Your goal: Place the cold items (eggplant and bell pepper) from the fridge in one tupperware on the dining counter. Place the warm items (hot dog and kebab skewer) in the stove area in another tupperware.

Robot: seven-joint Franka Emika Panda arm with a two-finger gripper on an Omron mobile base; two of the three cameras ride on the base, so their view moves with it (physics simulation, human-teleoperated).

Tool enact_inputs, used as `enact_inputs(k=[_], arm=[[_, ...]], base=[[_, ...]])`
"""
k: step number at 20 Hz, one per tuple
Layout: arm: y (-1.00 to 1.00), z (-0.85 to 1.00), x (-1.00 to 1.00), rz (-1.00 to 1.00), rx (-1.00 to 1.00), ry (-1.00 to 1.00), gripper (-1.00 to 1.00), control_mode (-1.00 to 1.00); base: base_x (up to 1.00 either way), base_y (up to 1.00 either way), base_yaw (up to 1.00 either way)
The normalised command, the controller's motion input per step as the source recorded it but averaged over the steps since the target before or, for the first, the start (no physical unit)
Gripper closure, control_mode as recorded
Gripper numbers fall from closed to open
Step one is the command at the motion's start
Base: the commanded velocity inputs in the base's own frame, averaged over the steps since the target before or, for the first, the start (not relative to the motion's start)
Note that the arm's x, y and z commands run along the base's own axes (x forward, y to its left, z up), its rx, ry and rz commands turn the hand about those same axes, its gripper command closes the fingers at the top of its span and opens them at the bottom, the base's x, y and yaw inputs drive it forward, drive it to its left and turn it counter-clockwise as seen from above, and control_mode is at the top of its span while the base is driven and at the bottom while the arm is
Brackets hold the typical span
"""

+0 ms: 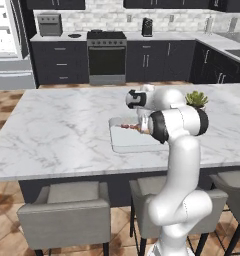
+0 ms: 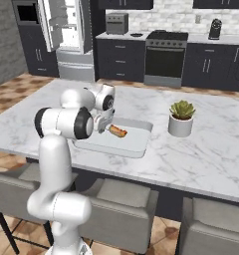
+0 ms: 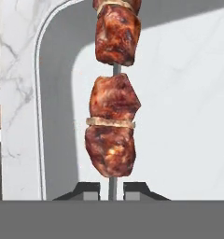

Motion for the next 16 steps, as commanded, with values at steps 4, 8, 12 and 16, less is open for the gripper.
enact_inputs(k=[4, 8, 12, 16], arm=[[0.0, -0.36, 0.13, -0.03, -0.08, -0.15, 1.0, -1.0], [0.0, -0.31, 0.08, -0.04, -0.05, -0.11, 1.0, -1.0], [0.0, -0.29, 0.06, -0.04, -0.03, -0.07, 1.0, -1.0], [0.0, -0.29, 0.03, -0.03, -0.01, -0.06, 1.0, -1.0]], base=[[0.0, 0.0, 0.0], [0.0, 0.0, 0.0], [0.0, 0.0, 0.0], [0.0, 0.0, 0.0]])
